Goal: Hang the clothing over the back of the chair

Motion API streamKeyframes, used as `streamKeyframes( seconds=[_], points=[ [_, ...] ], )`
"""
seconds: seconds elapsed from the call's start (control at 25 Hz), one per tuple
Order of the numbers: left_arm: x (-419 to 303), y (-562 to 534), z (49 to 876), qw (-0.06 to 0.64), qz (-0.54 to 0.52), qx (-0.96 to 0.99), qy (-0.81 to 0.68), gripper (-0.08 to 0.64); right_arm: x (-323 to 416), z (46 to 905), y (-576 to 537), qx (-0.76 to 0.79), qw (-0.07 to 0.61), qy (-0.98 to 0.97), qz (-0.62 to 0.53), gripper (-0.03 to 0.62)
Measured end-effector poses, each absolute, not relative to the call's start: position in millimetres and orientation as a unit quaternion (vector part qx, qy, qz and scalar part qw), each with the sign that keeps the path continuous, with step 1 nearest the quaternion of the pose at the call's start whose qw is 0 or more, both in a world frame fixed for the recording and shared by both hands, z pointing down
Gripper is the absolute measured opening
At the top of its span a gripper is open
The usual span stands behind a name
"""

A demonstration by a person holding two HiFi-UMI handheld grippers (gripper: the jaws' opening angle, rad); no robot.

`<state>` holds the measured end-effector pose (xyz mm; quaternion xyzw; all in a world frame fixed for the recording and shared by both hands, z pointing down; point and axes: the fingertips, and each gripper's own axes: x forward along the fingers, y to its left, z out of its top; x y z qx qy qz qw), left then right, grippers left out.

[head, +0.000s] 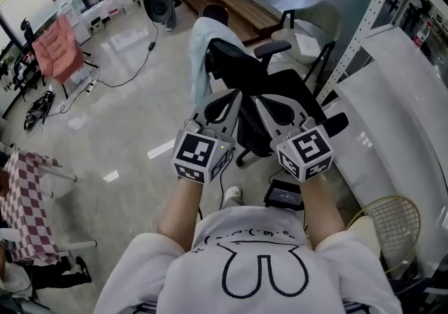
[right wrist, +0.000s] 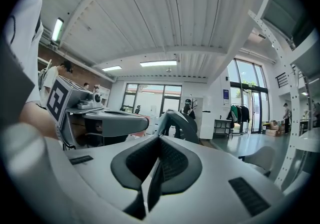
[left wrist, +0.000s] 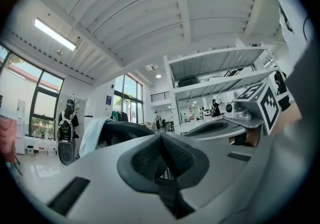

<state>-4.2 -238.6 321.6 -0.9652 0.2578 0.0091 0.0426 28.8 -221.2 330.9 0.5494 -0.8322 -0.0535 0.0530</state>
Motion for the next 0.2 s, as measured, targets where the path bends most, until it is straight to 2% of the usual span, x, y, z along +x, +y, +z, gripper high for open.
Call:
streamKeyframes(
  seconds=[0.2],
  points=[
    [-6.2, -237.3, 318.9, 0.047, 0.014, -0.966, 0.254, 0.023, 25.0, 328.4, -221.4, 0.554, 0.055, -0.828, -0.064, -0.006]
  ],
)
